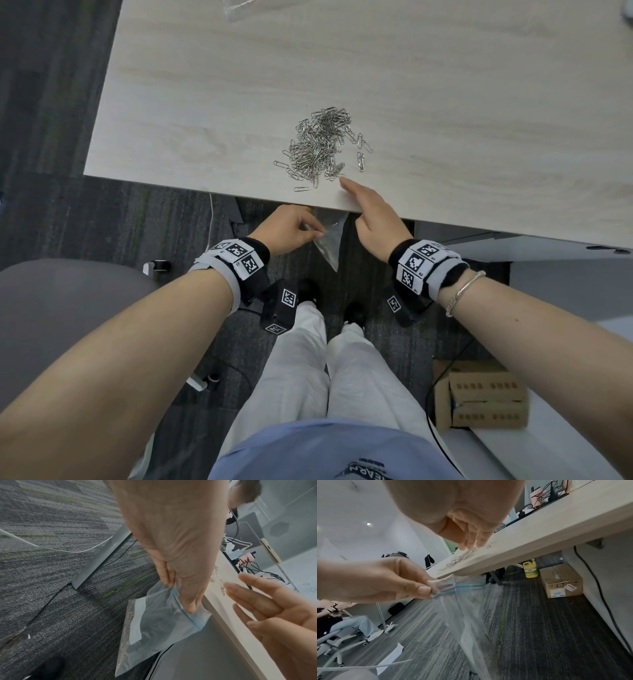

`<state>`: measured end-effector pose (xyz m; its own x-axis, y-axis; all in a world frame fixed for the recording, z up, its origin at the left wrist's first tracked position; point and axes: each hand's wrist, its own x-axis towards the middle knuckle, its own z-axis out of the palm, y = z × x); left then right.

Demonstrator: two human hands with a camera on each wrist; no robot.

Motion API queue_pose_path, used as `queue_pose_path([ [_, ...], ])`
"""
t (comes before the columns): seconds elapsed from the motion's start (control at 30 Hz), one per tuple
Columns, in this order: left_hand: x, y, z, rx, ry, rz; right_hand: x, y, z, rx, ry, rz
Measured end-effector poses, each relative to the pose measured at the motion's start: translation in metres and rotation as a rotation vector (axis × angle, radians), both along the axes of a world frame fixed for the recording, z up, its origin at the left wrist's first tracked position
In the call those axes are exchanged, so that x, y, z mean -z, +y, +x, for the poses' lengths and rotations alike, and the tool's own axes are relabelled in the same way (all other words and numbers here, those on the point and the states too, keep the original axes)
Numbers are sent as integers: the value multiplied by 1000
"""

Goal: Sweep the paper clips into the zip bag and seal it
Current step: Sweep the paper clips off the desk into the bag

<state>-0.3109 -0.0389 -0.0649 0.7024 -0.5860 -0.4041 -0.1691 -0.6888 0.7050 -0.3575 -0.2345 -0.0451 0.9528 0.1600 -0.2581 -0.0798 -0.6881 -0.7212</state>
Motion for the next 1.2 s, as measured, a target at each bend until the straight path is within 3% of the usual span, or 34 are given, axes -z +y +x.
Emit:
queue_pose_path([
  [0.23, 0, -2, -2, -34, -19, -19, -3, 10, -13, -230, 117, -55],
  [0.33, -1, -3, 0, -14, -16, 1, -8, 0, 5, -116, -12, -83],
  [0.47, -2, 0, 7, 26, 18, 20, -7, -17, 54, 100, -18, -135],
  [0.67, 1, 3, 8, 16, 22, 23, 14, -13, 95, 52, 97, -221],
  [0.9, 1, 3, 10, 22, 20, 17, 17, 20, 38, -169, 73, -308],
  [1.03, 0, 2, 11, 43, 26, 6, 12, 12, 41, -74, 45, -189],
  [1.2, 3, -2, 7, 58, 34, -19, 3, -9, 90, 60, 63, -142],
])
